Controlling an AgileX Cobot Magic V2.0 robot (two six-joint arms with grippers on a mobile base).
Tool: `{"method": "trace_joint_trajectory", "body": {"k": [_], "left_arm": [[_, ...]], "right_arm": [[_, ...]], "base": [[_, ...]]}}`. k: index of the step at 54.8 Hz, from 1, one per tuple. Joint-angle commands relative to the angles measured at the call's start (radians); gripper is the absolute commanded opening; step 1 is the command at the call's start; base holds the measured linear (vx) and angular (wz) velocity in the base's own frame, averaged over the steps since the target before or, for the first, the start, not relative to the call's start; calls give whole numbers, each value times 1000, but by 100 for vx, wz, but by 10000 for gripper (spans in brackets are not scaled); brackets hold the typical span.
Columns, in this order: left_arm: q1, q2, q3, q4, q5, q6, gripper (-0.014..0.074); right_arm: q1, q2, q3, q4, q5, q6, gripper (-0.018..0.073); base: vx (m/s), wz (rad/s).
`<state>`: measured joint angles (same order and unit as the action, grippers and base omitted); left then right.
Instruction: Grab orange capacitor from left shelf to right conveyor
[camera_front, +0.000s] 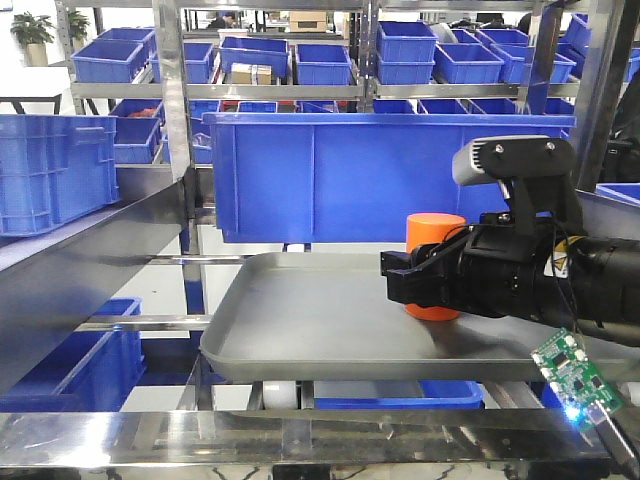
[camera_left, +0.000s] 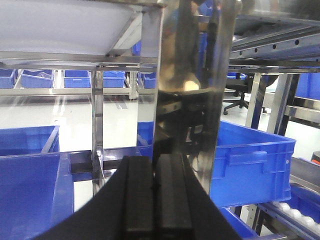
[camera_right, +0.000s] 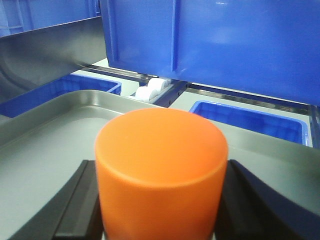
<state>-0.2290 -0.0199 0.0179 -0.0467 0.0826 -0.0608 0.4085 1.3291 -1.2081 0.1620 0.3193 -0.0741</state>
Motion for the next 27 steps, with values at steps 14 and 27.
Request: {"method": "trace_joint_trajectory", "body": {"k": [14, 27], "left_arm": [[-8, -4, -30, -5, -83, -6, -6], [-8, -4, -30, -5, -83, -6, -6]], "right_arm": [[1, -158, -37, -47, 46, -3, -8], [1, -389, -30, -143, 155, 2, -8]], "base": [[0, 0], [0, 0]]}}
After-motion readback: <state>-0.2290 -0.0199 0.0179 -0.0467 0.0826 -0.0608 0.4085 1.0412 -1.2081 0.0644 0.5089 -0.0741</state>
